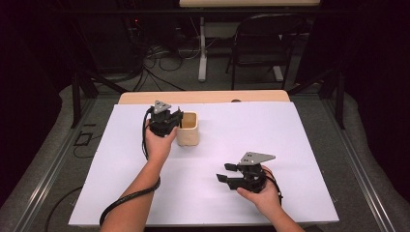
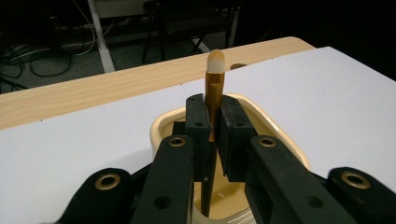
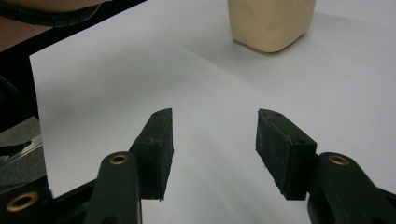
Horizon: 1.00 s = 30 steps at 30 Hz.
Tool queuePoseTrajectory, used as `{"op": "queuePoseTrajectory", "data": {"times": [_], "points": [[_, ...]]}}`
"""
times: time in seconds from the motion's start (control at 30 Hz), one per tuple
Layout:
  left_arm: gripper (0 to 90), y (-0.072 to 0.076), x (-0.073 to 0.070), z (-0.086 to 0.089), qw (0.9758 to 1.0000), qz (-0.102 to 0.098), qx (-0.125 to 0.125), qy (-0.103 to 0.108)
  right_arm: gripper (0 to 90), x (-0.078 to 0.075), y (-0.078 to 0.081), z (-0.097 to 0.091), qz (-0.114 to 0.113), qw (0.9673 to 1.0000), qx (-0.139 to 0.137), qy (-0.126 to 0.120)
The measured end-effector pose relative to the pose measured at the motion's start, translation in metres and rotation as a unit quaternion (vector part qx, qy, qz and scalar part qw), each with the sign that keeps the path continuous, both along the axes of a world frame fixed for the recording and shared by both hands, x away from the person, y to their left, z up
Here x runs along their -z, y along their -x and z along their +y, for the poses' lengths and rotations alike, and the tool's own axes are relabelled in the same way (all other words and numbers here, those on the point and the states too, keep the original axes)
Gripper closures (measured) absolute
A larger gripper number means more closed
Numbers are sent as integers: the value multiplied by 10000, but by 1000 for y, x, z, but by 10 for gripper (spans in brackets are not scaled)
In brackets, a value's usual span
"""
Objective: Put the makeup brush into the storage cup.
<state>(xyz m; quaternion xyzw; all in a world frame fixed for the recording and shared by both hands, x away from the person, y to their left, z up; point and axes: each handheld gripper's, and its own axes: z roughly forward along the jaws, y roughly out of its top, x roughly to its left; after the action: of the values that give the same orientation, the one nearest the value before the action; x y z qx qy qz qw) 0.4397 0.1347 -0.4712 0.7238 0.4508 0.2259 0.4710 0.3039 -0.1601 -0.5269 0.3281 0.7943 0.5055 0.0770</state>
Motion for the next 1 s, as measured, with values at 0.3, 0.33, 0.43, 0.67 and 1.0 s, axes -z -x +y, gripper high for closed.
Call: {"op": "queuePoseTrajectory", "data": {"times": [0.3,0.33,0.43,0.67,1.0], "points": [[834,0,1,0,10000,15,-9,-8,465,0,0,0,0,10000,-7,12],[835,0,1,-1,10000,18,-10,-14,465,0,0,0,-4,10000,-11,13],[834,0,1,0,10000,42,-29,-36,466,0,0,0,0,10000,-9,13],[813,0,3,-1,9999,84,-61,-31,465,0,0,-1,3,10000,-6,12],[571,-1,4,2,9997,58,-162,172,464,0,0,-1,-3,10000,-3,12]]}}
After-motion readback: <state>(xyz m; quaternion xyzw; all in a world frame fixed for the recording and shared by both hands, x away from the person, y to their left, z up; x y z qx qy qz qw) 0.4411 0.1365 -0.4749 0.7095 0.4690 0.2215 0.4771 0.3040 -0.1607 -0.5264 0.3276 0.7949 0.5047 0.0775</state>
